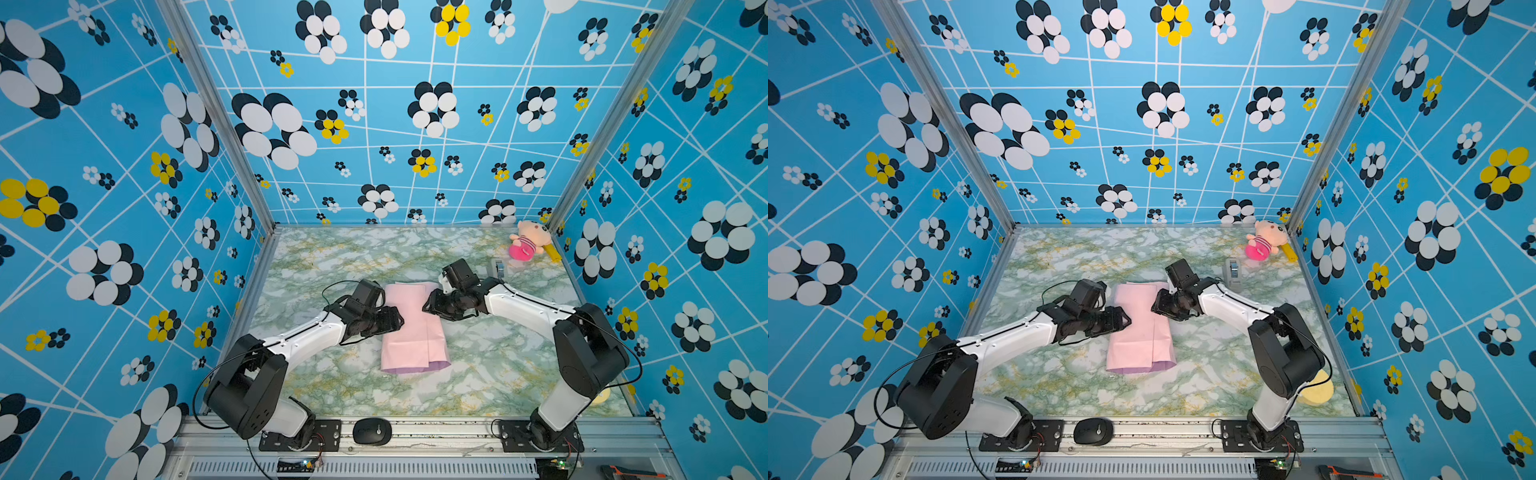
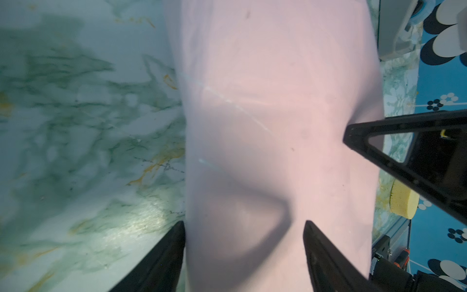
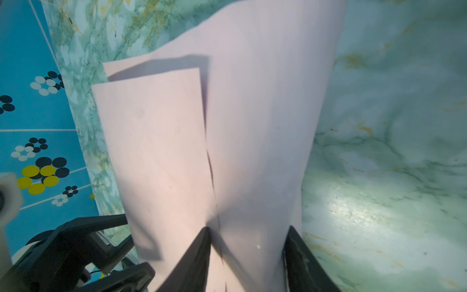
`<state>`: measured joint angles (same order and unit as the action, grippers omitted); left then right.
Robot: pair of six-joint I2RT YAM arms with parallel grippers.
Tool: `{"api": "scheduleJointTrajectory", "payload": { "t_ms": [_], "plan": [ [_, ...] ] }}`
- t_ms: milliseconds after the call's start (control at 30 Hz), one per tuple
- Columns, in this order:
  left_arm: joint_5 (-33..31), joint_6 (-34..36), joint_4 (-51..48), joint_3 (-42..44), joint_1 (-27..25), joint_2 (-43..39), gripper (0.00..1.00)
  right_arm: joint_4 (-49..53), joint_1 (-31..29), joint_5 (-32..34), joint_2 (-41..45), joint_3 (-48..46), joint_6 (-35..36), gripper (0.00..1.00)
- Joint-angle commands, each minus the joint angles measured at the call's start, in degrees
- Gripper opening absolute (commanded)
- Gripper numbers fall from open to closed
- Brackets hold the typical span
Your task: Wrap the gift box in paper
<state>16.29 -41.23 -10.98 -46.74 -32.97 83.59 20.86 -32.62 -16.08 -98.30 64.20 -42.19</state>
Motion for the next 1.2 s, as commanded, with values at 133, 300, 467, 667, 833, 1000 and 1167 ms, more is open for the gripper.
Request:
{"api": "scheduleJointTrajectory", "payload": {
  "t_ms": [133,300,467,667,833,1000,1167],
  "plan": [
    [-1.39,0.37,-1.36,-4.39,-1.74,1.20,0.75,2.60,-1.60,1.57,2.95,0.45,-2.34,0.58],
    [-1.91,1.06,-2.26,-6.09,-3.00,3.00,0.75,2.61,-2.05,1.31,3.34,0.40,-3.04,0.66],
    [-1.66,0.63,-1.41,-7.35,-4.02,4.80,0.75,3.33,-2.25,2.10,3.38,0.40,-3.16,0.63],
    [-2.08,-0.03,-1.20,-8.36,-4.63,4.78,0.75,4.92,-2.24,5.53,2.86,-0.13,-3.58,0.46],
    [-4.46,0.71,-2.41,-6.04,-3.84,2.74,0.77,4.87,-2.14,6.69,2.49,-0.74,-3.96,0.37],
    [-3.49,-0.63,2.28,-0.70,-0.10,-0.33,0.75,3.58,-2.14,6.07,2.70,-1.30,-4.47,0.31],
    [-0.54,-1.64,7.20,1.39,0.56,1.19,0.69,2.49,-2.18,5.22,2.68,-1.66,-5.20,0.29]
  ]
}}
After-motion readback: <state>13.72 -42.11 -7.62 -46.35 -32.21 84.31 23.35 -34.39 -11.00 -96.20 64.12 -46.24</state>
